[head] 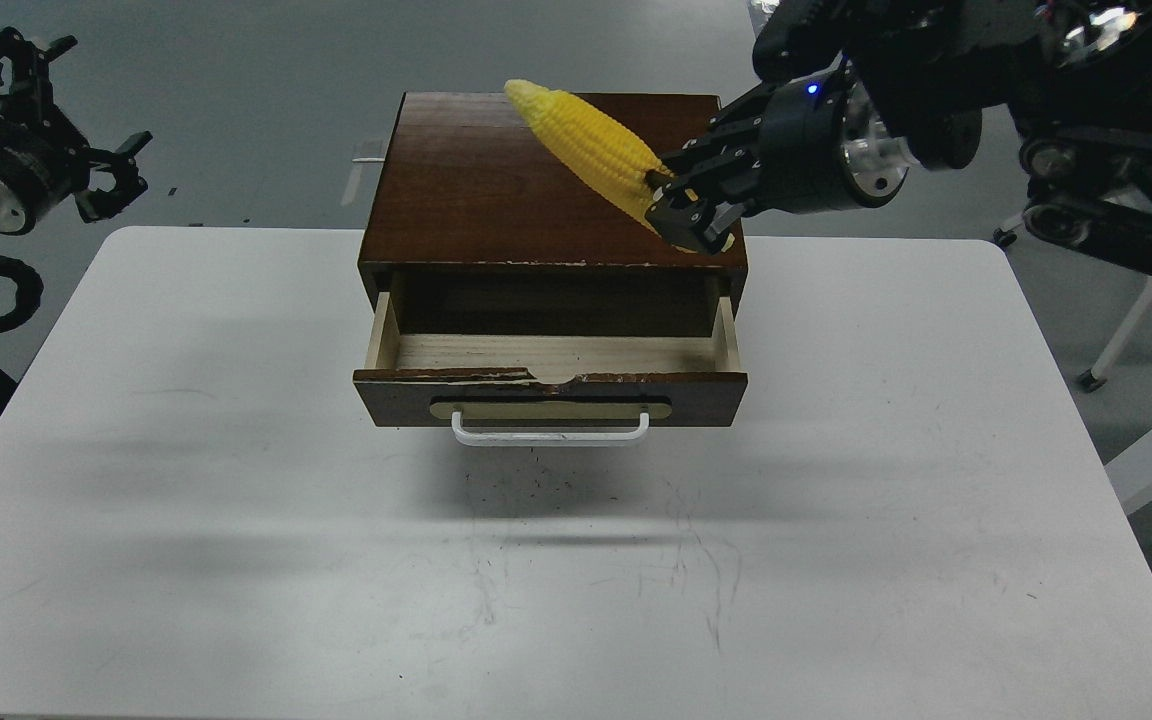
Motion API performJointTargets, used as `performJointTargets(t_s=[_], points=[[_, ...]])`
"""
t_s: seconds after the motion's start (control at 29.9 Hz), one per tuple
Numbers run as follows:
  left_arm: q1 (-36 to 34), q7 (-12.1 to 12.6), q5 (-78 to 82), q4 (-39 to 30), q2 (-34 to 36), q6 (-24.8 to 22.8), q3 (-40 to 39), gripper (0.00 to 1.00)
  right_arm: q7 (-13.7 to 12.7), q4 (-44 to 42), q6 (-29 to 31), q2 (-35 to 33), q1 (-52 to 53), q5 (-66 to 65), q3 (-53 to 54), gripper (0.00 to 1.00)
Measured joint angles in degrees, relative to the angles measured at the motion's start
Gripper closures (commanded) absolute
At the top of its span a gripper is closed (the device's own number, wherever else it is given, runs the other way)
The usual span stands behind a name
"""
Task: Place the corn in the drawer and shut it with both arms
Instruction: 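Lift the corn with the right gripper and carry it over the drawer, then lower the corn into the drawer, open the right gripper, withdraw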
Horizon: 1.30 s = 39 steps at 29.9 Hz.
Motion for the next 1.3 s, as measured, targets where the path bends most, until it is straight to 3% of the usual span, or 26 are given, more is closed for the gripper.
performJointTargets(t_s=[0.3, 0.37, 0.67, 0.77, 0.97, 1.04, 1.2, 1.3], points=[[0.1, -0.1, -0.4, 0.0, 1.3, 0.0, 0.0, 0.04, 0.3, 1.4, 0.0, 5.7, -0.8, -16.4, -6.3, 0.93], [0.1, -0.1, -0.4, 0.0, 1.3, 0.0, 0.0, 0.04, 0.3, 1.3, -0.1, 6.0, -1.2, -17.4, -6.6, 0.83], [0.4, -0.3, -0.4, 0.1, 1.2, 0.0, -0.1, 0.04, 0.3, 0.6, -0.2, 7.9, -3.1, -17.8, -6.9, 0.66], [0.4, -0.3, -0.4, 0.1, 1.3, 0.0, -0.1, 0.04, 0.3, 0.5, -0.2, 8.2, -3.3, -17.8, -6.9, 0.52], [0.3, -0.3, -0.4, 0.0, 1.4, 0.0, -0.1, 0.04, 0.3, 0.3, -0.3, 8.7, -3.3, -17.5, -6.6, 0.42], [0.3, -0.2, -0.4, -0.1, 1.5, 0.0, -0.1, 0.04, 0.3, 0.3, -0.6, 8.8, -3.0, -17.0, -6.1, 0.34], [0.0, -0.3, -0.3, -0.8, 3.3, 0.0, -0.6, 0.04, 0.4, -1.2, -0.9, 7.8, -3.8, -11.0, 1.9, 0.05], [0.0, -0.8, 0.0, -2.9, 4.7, 0.0, -0.5, 0.06, -0.1, -3.7, -0.9, 6.7, -5.2, -4.4, 7.9, 0.04]])
